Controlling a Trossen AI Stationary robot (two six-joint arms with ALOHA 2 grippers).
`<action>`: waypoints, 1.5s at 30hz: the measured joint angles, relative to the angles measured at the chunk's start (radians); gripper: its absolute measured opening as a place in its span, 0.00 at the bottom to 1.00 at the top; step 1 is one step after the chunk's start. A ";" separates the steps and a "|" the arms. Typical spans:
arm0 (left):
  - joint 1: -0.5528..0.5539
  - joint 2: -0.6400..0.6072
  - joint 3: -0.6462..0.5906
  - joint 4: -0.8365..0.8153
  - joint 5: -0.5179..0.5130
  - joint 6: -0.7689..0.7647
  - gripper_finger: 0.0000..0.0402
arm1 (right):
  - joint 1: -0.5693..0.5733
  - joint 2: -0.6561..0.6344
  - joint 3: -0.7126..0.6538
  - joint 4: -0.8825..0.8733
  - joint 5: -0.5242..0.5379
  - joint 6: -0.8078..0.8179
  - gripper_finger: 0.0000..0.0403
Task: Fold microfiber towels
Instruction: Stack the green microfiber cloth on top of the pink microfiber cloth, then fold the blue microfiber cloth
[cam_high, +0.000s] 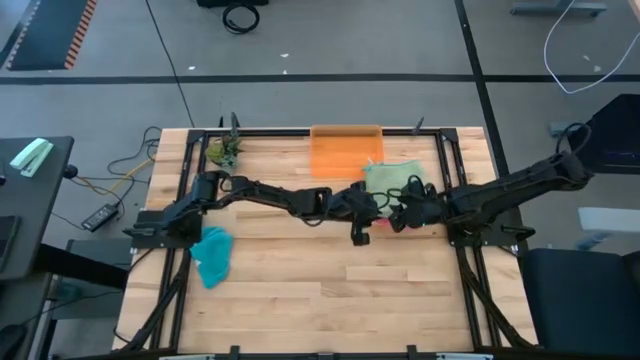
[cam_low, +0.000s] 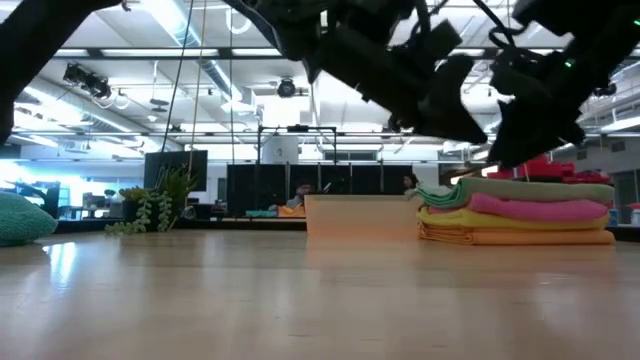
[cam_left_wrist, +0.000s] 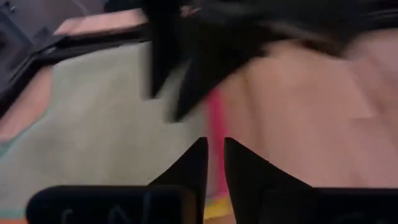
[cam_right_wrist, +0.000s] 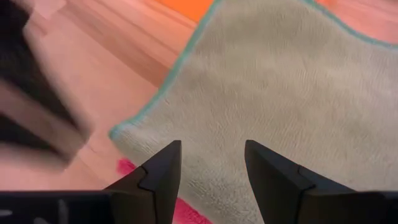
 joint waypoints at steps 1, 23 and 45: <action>0.012 0.001 -0.001 -0.007 0.000 0.000 0.15 | 0.014 0.006 -0.017 0.013 0.014 0.018 0.46; 0.186 0.101 -0.040 0.137 -0.008 -0.083 0.02 | 0.091 0.038 -0.180 0.218 0.047 -0.022 0.46; 0.099 -0.301 -0.038 -0.598 -0.031 -0.126 0.15 | 0.103 0.038 0.054 0.115 -0.026 -0.203 0.46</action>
